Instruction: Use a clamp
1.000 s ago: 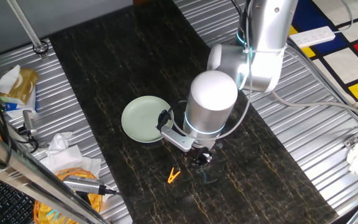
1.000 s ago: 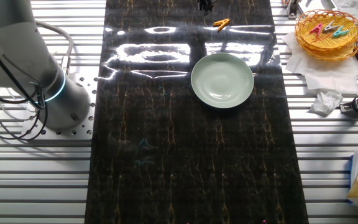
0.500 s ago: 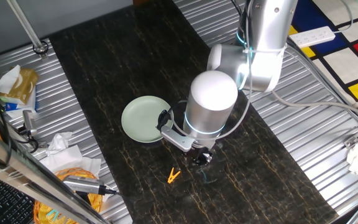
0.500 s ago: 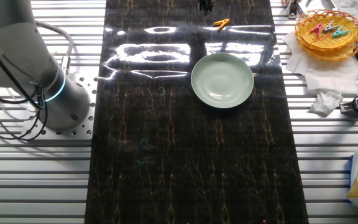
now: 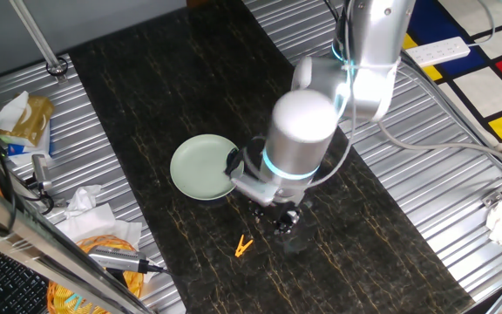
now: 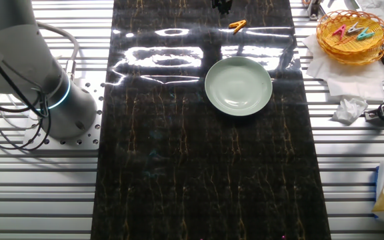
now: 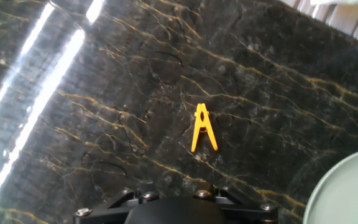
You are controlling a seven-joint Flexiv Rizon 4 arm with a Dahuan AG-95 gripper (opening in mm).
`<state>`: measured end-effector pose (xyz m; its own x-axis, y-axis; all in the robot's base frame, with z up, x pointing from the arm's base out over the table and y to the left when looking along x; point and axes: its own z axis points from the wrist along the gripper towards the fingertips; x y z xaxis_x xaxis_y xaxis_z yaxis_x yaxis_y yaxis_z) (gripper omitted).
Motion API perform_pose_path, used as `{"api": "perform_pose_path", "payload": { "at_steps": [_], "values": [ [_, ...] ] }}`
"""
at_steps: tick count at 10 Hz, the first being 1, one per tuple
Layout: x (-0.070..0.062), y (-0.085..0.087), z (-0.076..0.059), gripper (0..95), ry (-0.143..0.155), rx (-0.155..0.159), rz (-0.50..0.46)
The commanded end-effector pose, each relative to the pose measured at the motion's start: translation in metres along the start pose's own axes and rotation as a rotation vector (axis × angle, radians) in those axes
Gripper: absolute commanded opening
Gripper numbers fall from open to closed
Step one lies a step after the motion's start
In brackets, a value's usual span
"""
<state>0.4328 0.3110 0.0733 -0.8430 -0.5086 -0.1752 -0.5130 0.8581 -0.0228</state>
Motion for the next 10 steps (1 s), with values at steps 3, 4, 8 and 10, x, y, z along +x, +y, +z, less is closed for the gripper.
{"api": "perform_pose_path", "payload": {
  "at_steps": [3, 4, 8, 10],
  "values": [
    [0.004, -0.002, 0.024, 57.0, -0.098, 0.024, -0.03],
    [0.004, -0.002, 0.029, 57.0, -0.108, 0.026, -0.027],
    [-0.001, -0.005, 0.03, 57.0, -0.12, 0.029, -0.028],
    [-0.007, -0.009, 0.032, 57.0, -0.108, 0.04, -0.037]
  ]
}}
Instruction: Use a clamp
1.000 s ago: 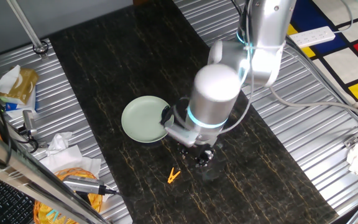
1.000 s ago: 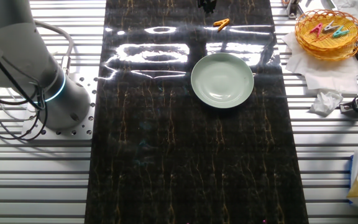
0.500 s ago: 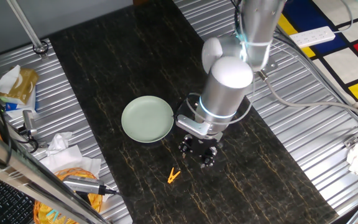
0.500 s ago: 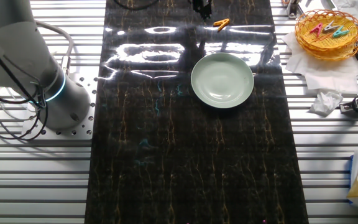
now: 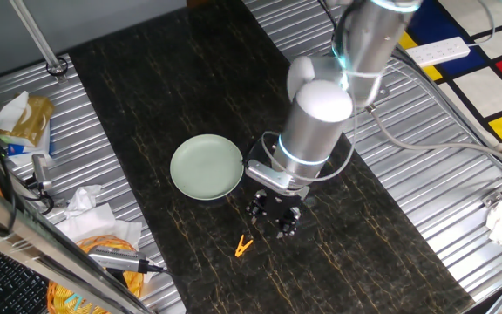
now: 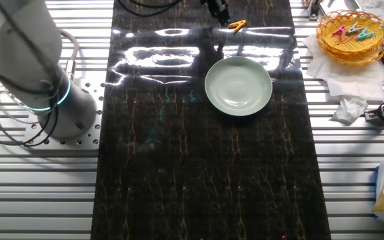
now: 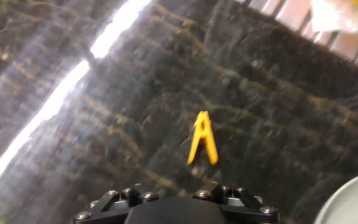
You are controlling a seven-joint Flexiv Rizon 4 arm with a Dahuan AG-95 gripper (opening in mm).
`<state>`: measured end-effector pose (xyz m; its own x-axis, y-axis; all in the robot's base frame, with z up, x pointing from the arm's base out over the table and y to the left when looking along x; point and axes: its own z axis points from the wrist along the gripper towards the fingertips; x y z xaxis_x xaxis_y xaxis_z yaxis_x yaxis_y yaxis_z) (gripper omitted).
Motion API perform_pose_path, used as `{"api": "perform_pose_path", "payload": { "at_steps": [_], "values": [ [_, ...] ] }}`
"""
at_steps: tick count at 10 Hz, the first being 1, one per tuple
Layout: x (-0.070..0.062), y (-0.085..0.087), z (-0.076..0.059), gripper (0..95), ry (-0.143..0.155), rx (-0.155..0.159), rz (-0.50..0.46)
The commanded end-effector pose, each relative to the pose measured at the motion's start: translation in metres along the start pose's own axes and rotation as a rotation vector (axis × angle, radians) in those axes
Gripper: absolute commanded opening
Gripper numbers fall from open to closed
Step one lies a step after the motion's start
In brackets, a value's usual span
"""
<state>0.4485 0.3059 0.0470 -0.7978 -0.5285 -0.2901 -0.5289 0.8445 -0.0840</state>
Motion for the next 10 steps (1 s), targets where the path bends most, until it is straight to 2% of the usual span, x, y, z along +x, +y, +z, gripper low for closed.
{"api": "perform_pose_path", "payload": {
  "at_steps": [1, 4, 6, 7, 8, 9, 10],
  "values": [
    [-0.0003, 0.0032, 0.0058, 57.0, 0.008, -0.022, -0.005],
    [-0.0003, 0.0033, 0.0057, 57.0, 0.039, -0.031, -0.004],
    [-0.0004, 0.0035, 0.0057, 57.0, 0.049, -0.034, 0.028],
    [-0.0004, 0.0035, 0.0058, 57.0, 0.056, -0.03, 0.037],
    [-0.0003, 0.0038, 0.0066, 57.0, 0.074, -0.017, 0.121],
    [-0.0004, 0.0044, 0.0078, 57.0, 0.105, 0.005, 0.148],
    [0.0001, 0.0045, 0.0096, 38.0, 0.111, 0.017, 0.138]
  ]
}}
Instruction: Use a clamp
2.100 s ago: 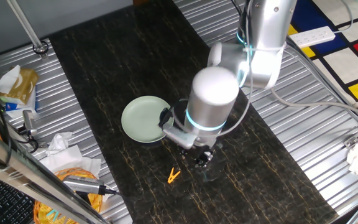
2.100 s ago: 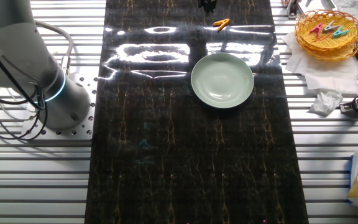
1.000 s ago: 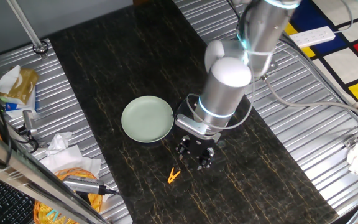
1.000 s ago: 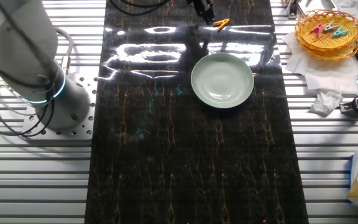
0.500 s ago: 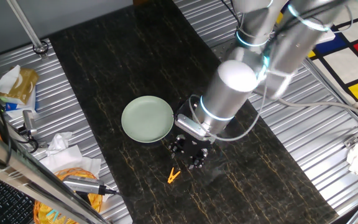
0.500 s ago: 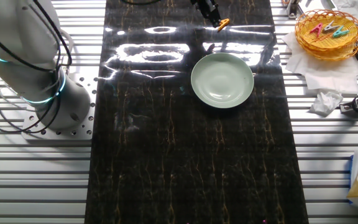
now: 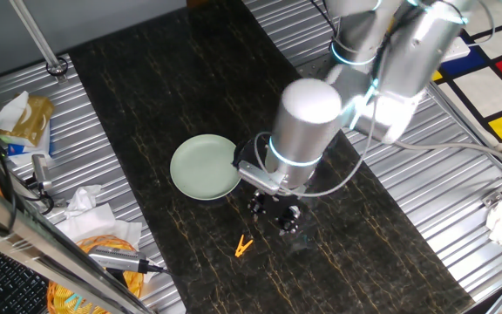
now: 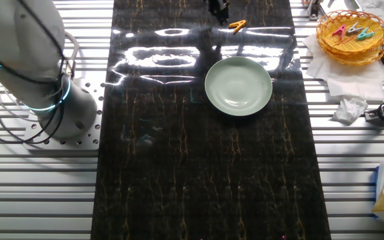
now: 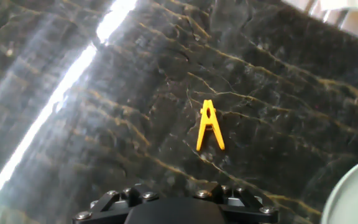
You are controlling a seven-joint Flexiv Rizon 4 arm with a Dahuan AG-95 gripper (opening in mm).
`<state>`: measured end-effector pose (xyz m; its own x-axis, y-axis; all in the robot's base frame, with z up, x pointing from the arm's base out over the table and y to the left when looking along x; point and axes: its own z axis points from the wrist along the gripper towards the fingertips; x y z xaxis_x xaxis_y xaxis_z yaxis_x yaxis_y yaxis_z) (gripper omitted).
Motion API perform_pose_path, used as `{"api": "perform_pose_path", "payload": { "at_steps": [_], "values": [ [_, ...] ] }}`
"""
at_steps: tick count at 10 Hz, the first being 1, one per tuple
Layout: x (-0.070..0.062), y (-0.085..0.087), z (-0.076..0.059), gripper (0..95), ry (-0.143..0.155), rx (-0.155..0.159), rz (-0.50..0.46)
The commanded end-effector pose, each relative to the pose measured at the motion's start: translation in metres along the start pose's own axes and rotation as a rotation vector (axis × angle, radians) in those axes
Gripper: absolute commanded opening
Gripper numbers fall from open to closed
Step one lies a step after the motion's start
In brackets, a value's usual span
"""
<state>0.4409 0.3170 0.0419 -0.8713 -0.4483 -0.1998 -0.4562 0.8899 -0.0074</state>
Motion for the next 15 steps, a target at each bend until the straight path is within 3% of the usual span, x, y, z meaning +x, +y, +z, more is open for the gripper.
{"api": "perform_pose_path", "payload": {
  "at_steps": [1, 2, 5, 6, 7, 9, 10, 11, 12, 13, 15],
  "values": [
    [-0.003, -0.009, 0.006, 38.0, 0.008, 0.071, 0.034],
    [-0.004, -0.01, 0.009, 57.0, 0.014, 0.082, 0.017],
    [-0.011, -0.012, 0.009, 57.0, 0.025, 0.083, 0.007],
    [-0.015, -0.013, 0.009, 57.0, 0.047, 0.075, 0.009],
    [-0.02, -0.015, 0.008, 57.0, 0.079, 0.069, 0.004],
    [-0.031, -0.018, 0.008, 57.0, 0.173, 0.065, -0.006],
    [-0.036, -0.019, 0.007, 38.0, 0.226, 0.046, 0.0],
    [-0.041, -0.02, 0.006, 38.0, 0.292, 0.034, -0.007],
    [-0.043, -0.02, 0.006, 38.0, 0.327, 0.024, -0.011],
    [-0.044, -0.021, 0.007, 38.0, 0.337, 0.025, -0.014],
    [-0.042, -0.021, 0.018, 38.0, 0.361, 0.062, -0.027]
  ]
}}
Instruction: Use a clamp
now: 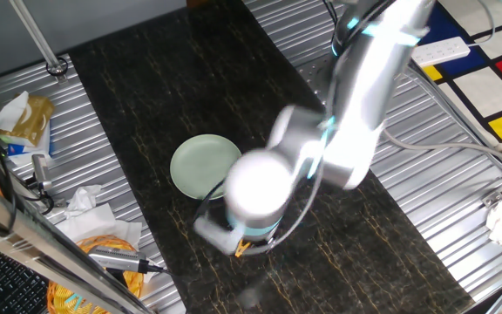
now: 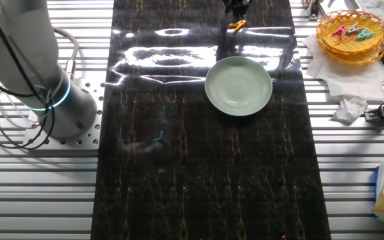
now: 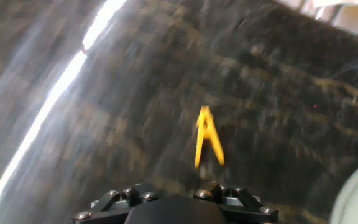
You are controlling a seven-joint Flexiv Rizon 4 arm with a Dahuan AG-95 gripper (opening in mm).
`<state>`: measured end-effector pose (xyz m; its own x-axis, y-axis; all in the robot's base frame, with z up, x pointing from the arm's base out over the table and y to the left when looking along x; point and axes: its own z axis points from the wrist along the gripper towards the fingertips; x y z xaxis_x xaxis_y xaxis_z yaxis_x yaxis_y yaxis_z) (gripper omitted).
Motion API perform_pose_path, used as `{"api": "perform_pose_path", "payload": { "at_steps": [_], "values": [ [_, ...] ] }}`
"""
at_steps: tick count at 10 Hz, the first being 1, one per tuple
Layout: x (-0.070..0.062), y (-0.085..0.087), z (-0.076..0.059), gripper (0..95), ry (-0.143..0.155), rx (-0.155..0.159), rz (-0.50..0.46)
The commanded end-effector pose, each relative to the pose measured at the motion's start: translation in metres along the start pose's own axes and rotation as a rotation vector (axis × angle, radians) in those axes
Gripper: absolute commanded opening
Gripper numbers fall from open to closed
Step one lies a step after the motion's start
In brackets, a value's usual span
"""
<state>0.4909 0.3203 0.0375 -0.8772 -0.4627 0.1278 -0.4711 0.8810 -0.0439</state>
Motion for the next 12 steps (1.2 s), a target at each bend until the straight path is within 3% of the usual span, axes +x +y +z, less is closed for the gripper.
{"api": "perform_pose_path", "payload": {
  "at_steps": [1, 2, 3, 9, 10, 12],
  "values": [
    [-0.0003, -0.0005, 0.0105, 38.0, 0.034, 0.033, -0.007],
    [0.0003, -0.0008, 0.0074, 57.0, 0.062, 0.05, -0.037],
    [0.0005, -0.0009, 0.0069, 57.0, 0.085, 0.078, -0.053],
    [0.0012, -0.0028, 0.0098, 57.0, 0.13, 0.079, -0.055],
    [0.0018, -0.0043, 0.0096, 38.0, 0.14, 0.073, -0.051],
    [0.0036, -0.0095, 0.0086, 38.0, 0.141, 0.06, -0.053]
  ]
}}
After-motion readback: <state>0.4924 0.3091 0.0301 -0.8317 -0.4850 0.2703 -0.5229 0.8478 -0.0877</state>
